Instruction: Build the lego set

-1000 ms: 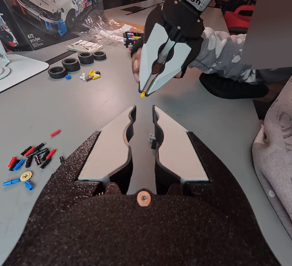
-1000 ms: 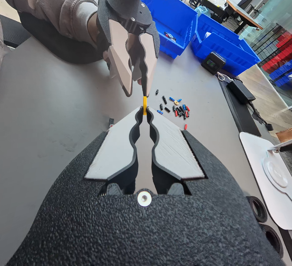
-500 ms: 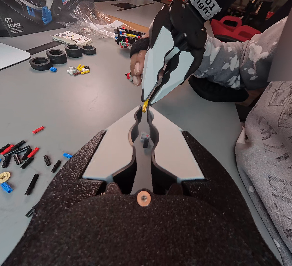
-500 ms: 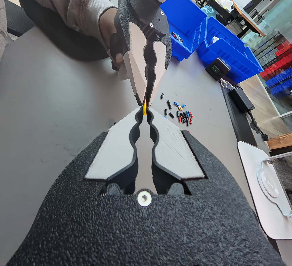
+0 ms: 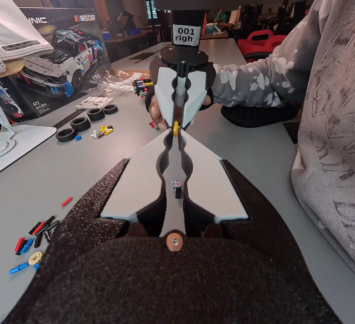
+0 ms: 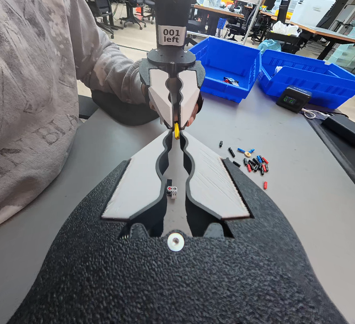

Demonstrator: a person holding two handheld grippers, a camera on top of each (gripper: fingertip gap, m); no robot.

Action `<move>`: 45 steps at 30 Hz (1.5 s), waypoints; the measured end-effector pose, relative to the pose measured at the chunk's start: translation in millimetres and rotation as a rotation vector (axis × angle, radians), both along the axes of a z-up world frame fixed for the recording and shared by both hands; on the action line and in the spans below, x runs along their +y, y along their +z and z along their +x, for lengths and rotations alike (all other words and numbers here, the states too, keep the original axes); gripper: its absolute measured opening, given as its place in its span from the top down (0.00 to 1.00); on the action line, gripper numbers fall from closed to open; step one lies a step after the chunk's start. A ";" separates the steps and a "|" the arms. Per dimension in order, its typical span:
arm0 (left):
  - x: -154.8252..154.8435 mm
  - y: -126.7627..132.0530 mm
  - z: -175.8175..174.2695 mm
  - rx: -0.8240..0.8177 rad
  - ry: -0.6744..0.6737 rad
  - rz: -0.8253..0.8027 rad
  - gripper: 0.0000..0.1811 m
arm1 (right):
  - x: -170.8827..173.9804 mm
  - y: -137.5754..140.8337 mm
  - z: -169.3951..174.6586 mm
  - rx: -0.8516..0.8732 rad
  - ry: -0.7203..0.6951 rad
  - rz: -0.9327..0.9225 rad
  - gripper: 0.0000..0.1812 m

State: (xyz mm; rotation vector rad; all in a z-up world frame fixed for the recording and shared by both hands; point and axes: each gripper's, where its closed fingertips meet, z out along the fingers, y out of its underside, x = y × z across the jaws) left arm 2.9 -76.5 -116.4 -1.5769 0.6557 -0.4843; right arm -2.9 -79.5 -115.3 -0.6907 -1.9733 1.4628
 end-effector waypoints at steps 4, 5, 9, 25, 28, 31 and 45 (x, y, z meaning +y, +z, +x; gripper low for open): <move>-0.7 -1.0 0.6 0.000 -0.009 -0.007 0.98 | -0.7 -1.3 0.0 0.004 0.000 0.013 0.97; -0.5 -1.0 0.4 -0.003 -0.008 -0.009 0.98 | -0.5 -1.2 -0.3 0.005 -0.002 0.011 0.97; 5.6 -8.1 -6.9 -0.041 0.024 -0.085 0.94 | 5.2 -6.3 -5.1 -0.021 -0.032 0.018 0.98; 3.6 -122.1 -3.6 0.346 0.054 -0.565 0.91 | 33.0 -71.8 18.8 -0.322 -0.215 0.207 0.98; 4.4 -119.4 0.5 0.358 0.038 -0.539 0.96 | 30.4 -71.4 22.1 -0.307 -0.240 0.203 0.98; 0.6 -110.6 10.8 0.364 -0.021 -0.497 0.96 | 23.3 -72.7 21.4 -0.301 -0.254 0.208 0.98; -4.1 -104.2 21.1 0.348 -0.064 -0.456 0.96 | 12.8 -106.0 31.9 -0.397 -0.187 0.311 0.98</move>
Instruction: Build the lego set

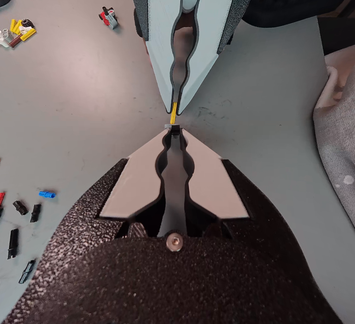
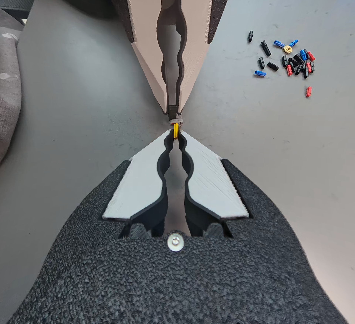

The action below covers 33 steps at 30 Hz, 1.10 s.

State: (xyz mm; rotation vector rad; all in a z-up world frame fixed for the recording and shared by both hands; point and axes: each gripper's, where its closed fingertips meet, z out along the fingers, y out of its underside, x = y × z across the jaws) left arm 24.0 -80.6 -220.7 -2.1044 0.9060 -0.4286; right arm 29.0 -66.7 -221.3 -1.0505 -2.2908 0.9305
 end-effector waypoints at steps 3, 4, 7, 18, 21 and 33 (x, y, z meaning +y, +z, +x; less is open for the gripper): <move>0.4 -2.6 -0.1 0.009 -0.001 -0.002 0.95 | -0.2 -1.0 0.1 -0.005 0.001 -0.011 0.98; 0.2 -4.3 -0.2 0.014 -0.001 -0.007 0.94 | -0.4 -2.0 0.3 -0.006 0.003 -0.011 0.98; -0.4 -8.9 -0.4 0.029 -0.002 -0.016 0.90 | -1.2 -5.5 1.1 -0.017 0.009 -0.012 0.98; 1.0 -15.1 -2.1 0.073 -0.001 -0.019 0.92 | -3.9 1.0 2.5 0.004 0.025 -0.054 0.98; 1.5 -15.3 -2.2 0.081 -0.003 -0.011 0.92 | -4.5 9.9 0.4 0.031 0.019 -0.086 0.98; 4.9 -15.2 2.3 0.152 -0.032 0.065 0.93 | -6.0 0.2 3.2 -0.015 0.026 -0.028 0.98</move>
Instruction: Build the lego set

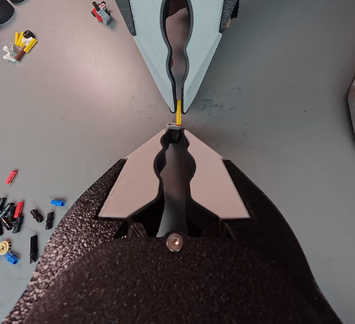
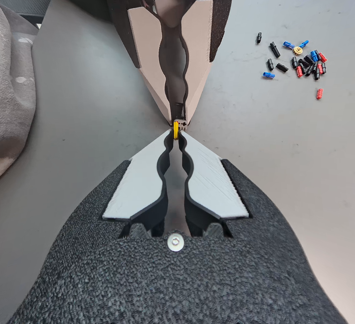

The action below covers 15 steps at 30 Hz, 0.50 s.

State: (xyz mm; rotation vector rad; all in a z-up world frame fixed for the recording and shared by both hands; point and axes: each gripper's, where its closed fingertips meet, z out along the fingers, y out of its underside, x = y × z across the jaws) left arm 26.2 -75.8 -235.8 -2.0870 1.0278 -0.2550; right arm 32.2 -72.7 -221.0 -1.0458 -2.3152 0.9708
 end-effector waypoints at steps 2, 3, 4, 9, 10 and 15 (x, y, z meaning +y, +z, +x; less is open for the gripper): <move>0.2 0.1 0.5 -0.002 -0.004 0.000 0.94 | 0.5 -0.2 0.4 -0.009 -0.006 0.014 0.98; 0.3 0.1 0.7 0.000 -0.006 0.002 0.94 | 0.6 -0.3 0.6 -0.015 -0.011 0.015 0.98; 0.4 0.2 0.8 0.002 -0.008 0.004 0.94 | 0.7 -0.4 0.7 -0.024 -0.018 0.012 0.98; 0.9 0.0 0.4 -0.003 -0.005 -0.001 0.93 | 1.6 -0.3 0.3 -0.039 -0.040 0.031 0.98; 0.9 0.1 0.3 -0.005 -0.005 -0.003 0.93 | 1.5 -0.2 0.2 -0.033 -0.038 0.046 0.98; 1.3 0.3 0.6 -0.032 -0.016 -0.031 0.93 | 2.1 -0.2 0.0 -0.017 -0.025 0.141 0.98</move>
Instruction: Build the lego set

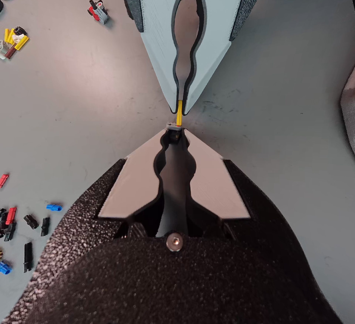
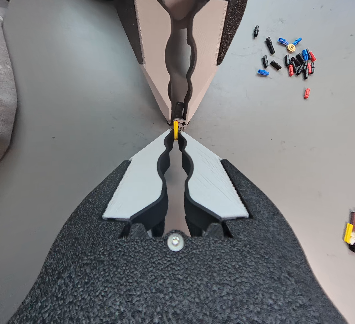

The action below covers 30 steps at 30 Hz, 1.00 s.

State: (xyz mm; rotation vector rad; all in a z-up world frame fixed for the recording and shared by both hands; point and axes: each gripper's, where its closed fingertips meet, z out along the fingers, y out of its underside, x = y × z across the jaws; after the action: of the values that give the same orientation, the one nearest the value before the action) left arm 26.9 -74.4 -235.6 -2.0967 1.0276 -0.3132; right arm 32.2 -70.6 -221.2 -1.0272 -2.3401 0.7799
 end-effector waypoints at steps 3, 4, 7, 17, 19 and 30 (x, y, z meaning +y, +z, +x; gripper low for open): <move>0.5 0.2 0.2 -0.015 -0.044 -0.016 0.93 | 0.8 -0.3 0.1 -0.006 0.002 0.021 0.98; 0.6 0.3 0.2 -0.024 -0.057 -0.025 0.93 | 1.4 -0.7 0.0 -0.008 -0.002 0.015 0.98; 1.1 0.6 -0.3 -0.037 -0.074 -0.038 0.93 | 4.9 -1.6 -0.7 -0.008 -0.015 0.009 0.98; 3.1 0.1 0.6 -0.019 -0.052 -0.020 0.93 | 3.3 0.6 -1.0 0.005 -0.005 0.032 0.98; 3.7 0.2 1.1 -0.027 -0.043 -0.029 0.93 | 4.2 0.2 -0.3 0.005 -0.003 0.067 0.98; 8.9 0.7 4.0 0.021 0.004 -0.069 0.94 | 11.0 -1.7 2.6 -0.005 0.025 0.228 0.98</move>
State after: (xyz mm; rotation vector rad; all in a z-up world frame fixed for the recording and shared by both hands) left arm 30.9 -65.6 -234.8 -2.1678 1.0381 -0.3303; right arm 34.9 -59.6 -222.9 -0.9044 -2.3837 0.5050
